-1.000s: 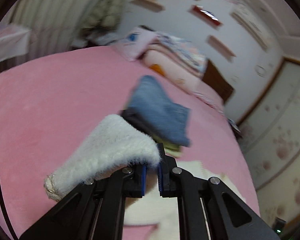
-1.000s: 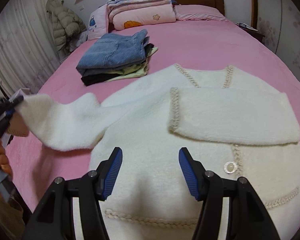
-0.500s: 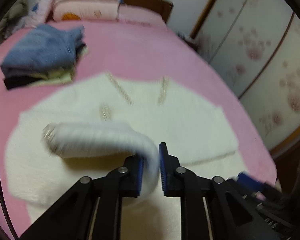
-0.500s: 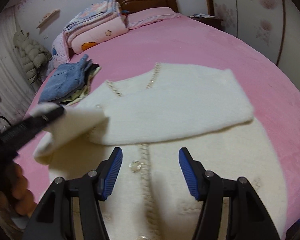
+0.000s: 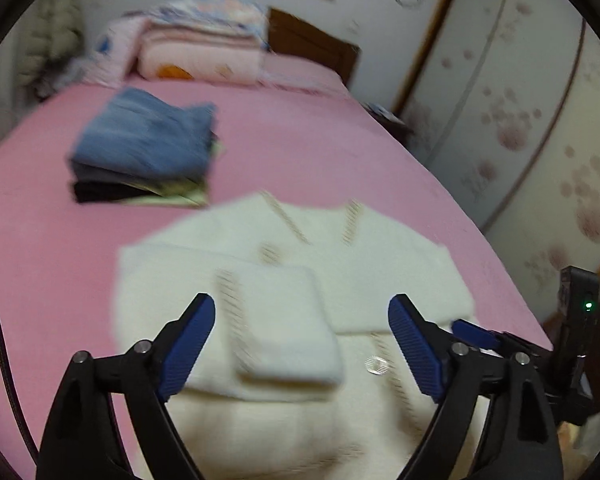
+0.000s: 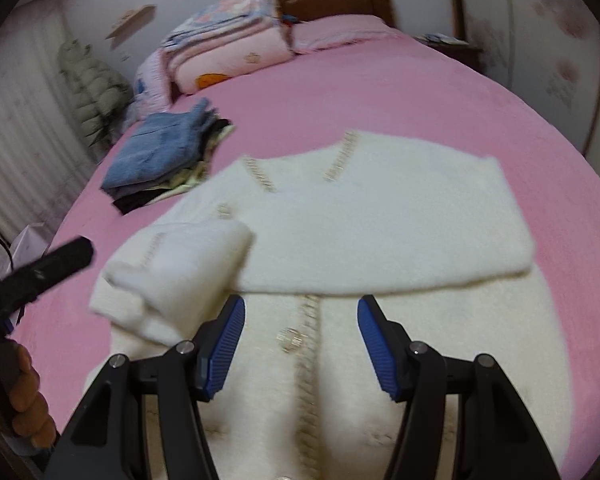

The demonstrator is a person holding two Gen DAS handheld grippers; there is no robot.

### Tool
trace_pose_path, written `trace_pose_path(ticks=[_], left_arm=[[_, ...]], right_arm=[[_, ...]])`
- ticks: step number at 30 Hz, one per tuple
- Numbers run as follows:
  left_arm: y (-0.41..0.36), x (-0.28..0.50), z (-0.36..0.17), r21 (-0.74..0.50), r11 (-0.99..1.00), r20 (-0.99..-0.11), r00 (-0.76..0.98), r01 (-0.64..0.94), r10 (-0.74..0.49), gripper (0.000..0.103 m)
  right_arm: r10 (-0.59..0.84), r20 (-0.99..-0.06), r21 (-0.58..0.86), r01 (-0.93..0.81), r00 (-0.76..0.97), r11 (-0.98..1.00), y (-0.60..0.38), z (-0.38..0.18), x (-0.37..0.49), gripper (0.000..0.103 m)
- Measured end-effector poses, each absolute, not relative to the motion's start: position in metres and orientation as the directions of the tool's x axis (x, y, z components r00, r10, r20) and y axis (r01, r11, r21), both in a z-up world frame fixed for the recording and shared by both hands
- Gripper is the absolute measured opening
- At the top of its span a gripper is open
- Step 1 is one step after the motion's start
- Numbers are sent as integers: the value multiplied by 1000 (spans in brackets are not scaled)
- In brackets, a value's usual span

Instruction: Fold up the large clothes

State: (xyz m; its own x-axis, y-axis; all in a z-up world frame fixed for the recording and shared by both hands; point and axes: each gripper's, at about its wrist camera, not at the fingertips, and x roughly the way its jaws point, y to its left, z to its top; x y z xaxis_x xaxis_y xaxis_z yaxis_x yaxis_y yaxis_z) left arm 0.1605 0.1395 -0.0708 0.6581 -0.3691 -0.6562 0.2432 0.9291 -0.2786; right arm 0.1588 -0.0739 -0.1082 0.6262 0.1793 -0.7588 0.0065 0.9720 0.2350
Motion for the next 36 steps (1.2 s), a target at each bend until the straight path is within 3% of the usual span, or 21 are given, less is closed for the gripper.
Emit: trace_pose_path(ticks=[6, 15, 28, 30, 31, 35, 36], left_arm=[[215, 146, -98, -268, 962, -711, 663, 52, -234, 88], [261, 145, -186, -343, 935, -813, 527, -91, -247, 88], [247, 182, -215, -388, 916, -828, 474, -102, -298, 88], [244, 187, -216, -374, 921, -833, 476, -111, -281, 88], [243, 189, -216, -364, 924, -837, 475, -116, -271, 88], [239, 196, -215, -371, 918, -835, 483, -139, -264, 85], [238, 199, -215, -379, 914, -831, 488, -142, -268, 78]], right_arm=[[240, -763, 174, -166, 600, 971, -14, -99, 178, 59], [245, -808, 17, -394, 536, 919, 68, -118, 170, 59], [-32, -801, -354, -429, 598, 831, 100, -173, 186, 59], [-31, -792, -364, -431, 610, 826, 100, -171, 190, 41], [-31, -793, -364, -432, 609, 825, 100, -168, 193, 14], [-15, -738, -341, -353, 675, 871, 85, -124, 210, 9], [-13, -719, -329, -324, 695, 887, 78, -111, 216, 9]])
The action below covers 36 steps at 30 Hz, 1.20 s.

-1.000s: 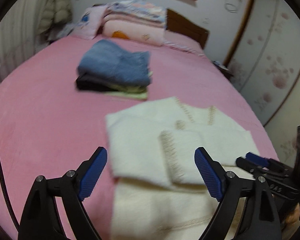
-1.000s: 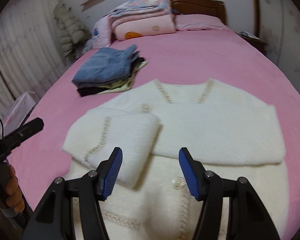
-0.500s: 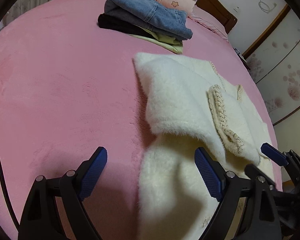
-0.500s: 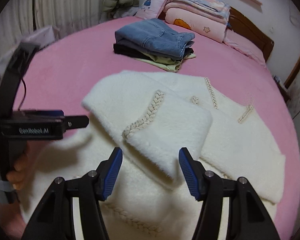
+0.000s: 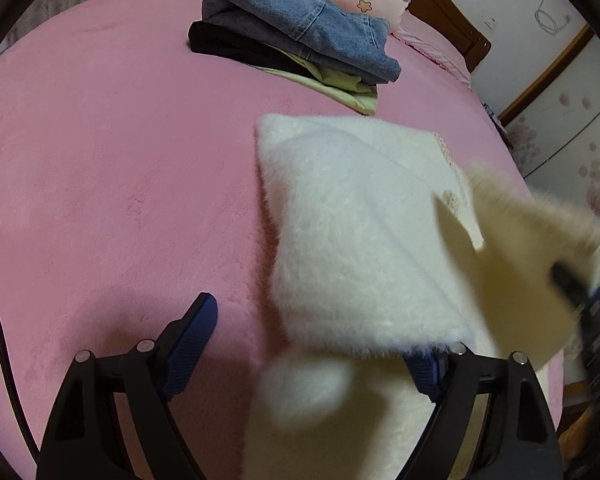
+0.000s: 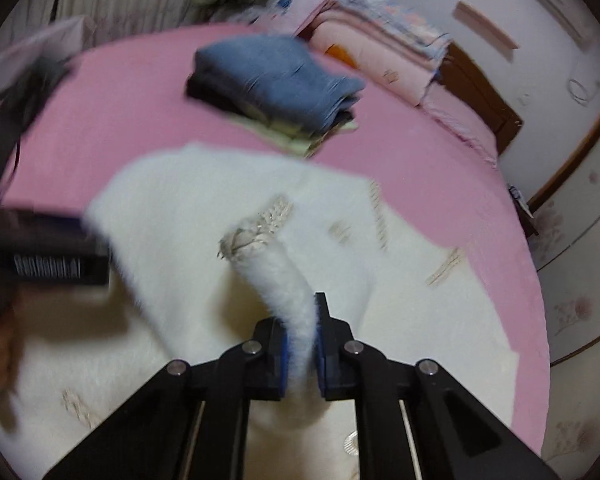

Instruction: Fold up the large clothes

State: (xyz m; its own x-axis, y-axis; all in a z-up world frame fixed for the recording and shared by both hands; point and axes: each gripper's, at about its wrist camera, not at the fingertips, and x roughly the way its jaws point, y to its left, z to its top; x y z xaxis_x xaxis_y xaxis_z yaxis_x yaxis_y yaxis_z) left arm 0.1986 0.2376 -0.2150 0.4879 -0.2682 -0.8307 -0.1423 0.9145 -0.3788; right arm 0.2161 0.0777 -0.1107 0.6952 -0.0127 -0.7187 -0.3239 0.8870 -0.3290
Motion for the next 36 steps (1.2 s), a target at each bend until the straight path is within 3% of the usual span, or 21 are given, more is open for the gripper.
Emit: trace_pose_path(ticks=[2, 4, 7, 12, 18, 21, 23, 25, 30, 36], left_arm=[[235, 204, -216, -373, 914, -839, 478, -156, -261, 63], [233, 208, -219, -383, 906, -845, 465, -179, -265, 59], [229, 210, -222, -401, 895, -845, 457, -197, -278, 41], [222, 210, -224, -382, 901, -853, 454, -206, -258, 38], [221, 212, -228, -376, 901, -859, 446, -218, -251, 35], [223, 213, -229, -391, 891, -857, 445, -232, -261, 35], [224, 212, -228, -395, 887, -856, 446, -240, -261, 35], [224, 211, -227, -398, 883, -855, 447, -247, -261, 35], [221, 212, -222, -391, 894, -857, 442, -219, -267, 23], [225, 207, -219, -403, 886, -846, 463, -232, -264, 17]], right_arm=[[-7, -669, -283, -246, 743, 927, 54, -80, 230, 8], [-14, -612, -213, -148, 790, 966, 22, -51, 240, 8], [-31, -578, -73, -14, 815, 997, -34, -34, 247, 8], [-145, -659, 11, 201, 738, 979, -107, -82, 236, 8], [-70, -862, 54, 228, 501, 972, -133, -183, 203, 15], [16, -862, 136, 200, 506, 970, -143, -187, 181, 25], [47, -852, 177, 203, 522, 963, -153, -178, 171, 41], [61, -832, 211, 213, 551, 954, -166, -163, 166, 46], [78, -823, 249, 235, 563, 940, -192, -148, 197, 48], [123, -846, 272, 222, 519, 936, -202, -177, 259, 48]])
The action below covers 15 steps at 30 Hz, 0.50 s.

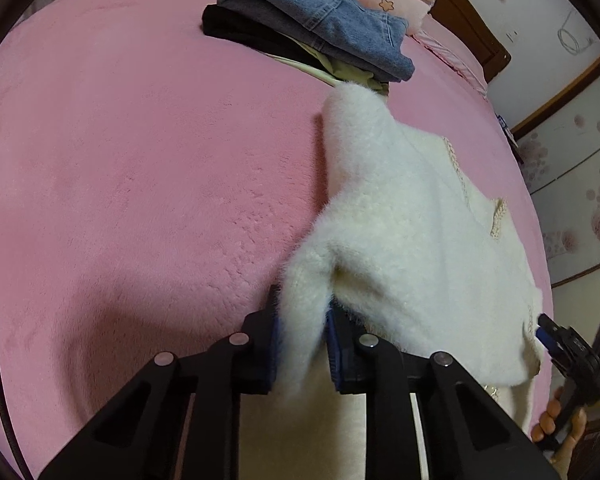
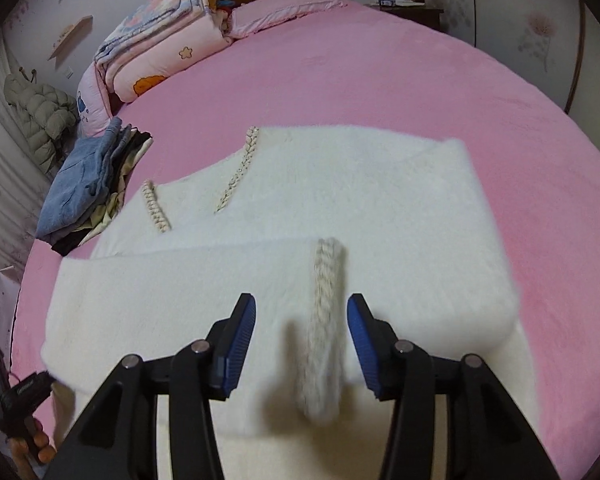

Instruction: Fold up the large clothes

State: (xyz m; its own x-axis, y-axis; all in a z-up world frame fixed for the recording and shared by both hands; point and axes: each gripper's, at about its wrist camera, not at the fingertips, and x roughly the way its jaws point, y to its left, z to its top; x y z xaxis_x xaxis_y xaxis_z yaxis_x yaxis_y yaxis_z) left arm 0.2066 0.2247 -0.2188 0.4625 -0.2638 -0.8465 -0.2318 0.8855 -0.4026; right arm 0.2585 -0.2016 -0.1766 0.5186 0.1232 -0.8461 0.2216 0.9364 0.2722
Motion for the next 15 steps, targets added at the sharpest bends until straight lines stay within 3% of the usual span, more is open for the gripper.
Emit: trace_pose_path(ticks=[6, 7, 8, 9, 15], left_arm=[[231, 200, -217, -429, 866, -825, 501, -256, -261, 15], [232, 201, -219, -432, 863, -826, 499, -262, -262, 15], [233, 201, -220, -436, 858, -827, 497, -272, -263, 15], [234, 201, -222, -443, 851, -827, 495, -281, -266, 15], [244, 198, -232, -508, 790, -809, 505, -344, -301, 15]], right_arm=[[118, -886, 227, 198, 448, 954, -191, -211, 300, 50], [97, -886, 199, 184, 453, 963, -186, -210, 301, 45], [66, -886, 160, 167, 460, 973, -181, -208, 300, 22], [53, -883, 135, 144, 467, 980, -177, -204, 300, 16], [-38, -788, 6, 69, 615, 998, -158, -155, 310, 16]])
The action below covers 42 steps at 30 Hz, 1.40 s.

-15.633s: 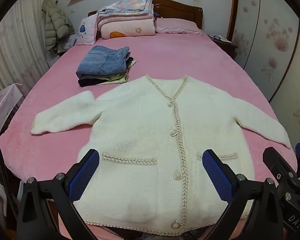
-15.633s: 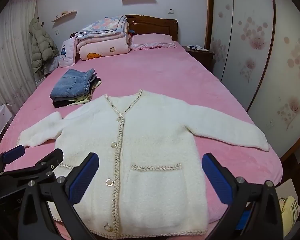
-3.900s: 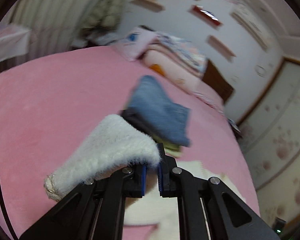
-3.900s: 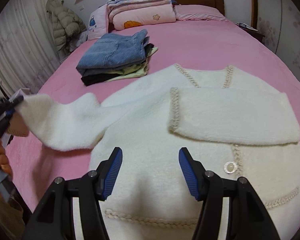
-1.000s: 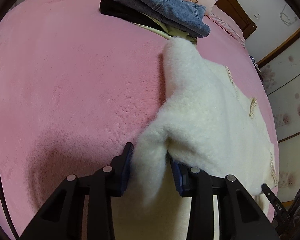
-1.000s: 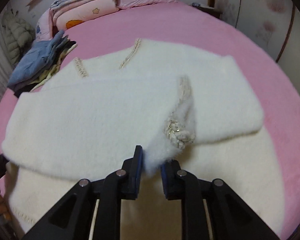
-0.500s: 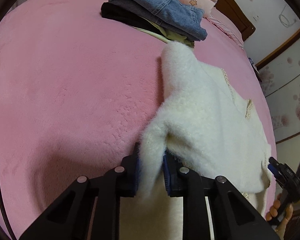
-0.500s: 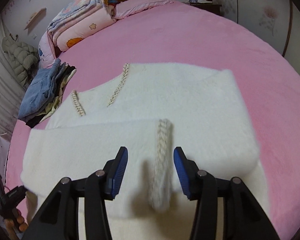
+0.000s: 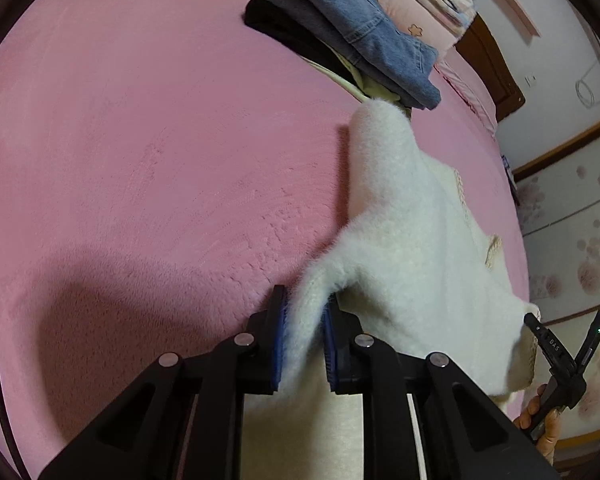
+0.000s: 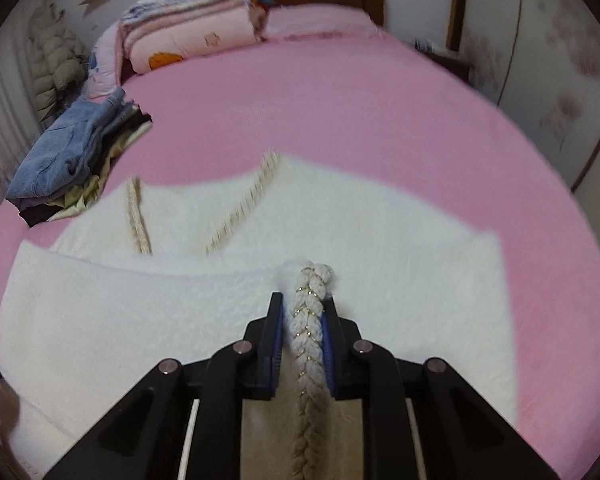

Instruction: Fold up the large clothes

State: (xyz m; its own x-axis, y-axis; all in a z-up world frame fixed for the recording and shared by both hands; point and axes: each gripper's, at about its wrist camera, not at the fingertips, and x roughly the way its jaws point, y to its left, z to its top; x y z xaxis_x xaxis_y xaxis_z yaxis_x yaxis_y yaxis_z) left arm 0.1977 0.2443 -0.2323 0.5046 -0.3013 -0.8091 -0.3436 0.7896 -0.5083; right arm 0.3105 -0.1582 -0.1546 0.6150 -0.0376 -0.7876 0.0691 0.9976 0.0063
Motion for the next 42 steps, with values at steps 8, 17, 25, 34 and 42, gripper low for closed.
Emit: trace_pose_path(ticks=[8, 17, 25, 34, 42], left_arm=[[248, 196, -237, -543, 760, -796, 508, -357, -330, 15], [236, 198, -177, -400, 881, -806, 554, -251, -208, 16], [176, 235, -145, -339, 938, -781, 576, -66, -242, 21], [143, 283, -193, -218, 973, -854, 496, -70, -156, 14], [182, 293, -230, -203, 971, -880, 458, -127, -124, 3]], right_arm=[[-108, -850, -92, 57, 515, 994, -141, -189, 350, 23], [-50, -827, -9, 75, 561, 997, -161, -167, 309, 40], [-20, -826, 39, 93, 564, 995, -163, -156, 270, 40], [-15, -828, 41, 88, 560, 995, -156, -164, 252, 40], [-51, -873, -8, 90, 486, 996, -148, -199, 260, 40]])
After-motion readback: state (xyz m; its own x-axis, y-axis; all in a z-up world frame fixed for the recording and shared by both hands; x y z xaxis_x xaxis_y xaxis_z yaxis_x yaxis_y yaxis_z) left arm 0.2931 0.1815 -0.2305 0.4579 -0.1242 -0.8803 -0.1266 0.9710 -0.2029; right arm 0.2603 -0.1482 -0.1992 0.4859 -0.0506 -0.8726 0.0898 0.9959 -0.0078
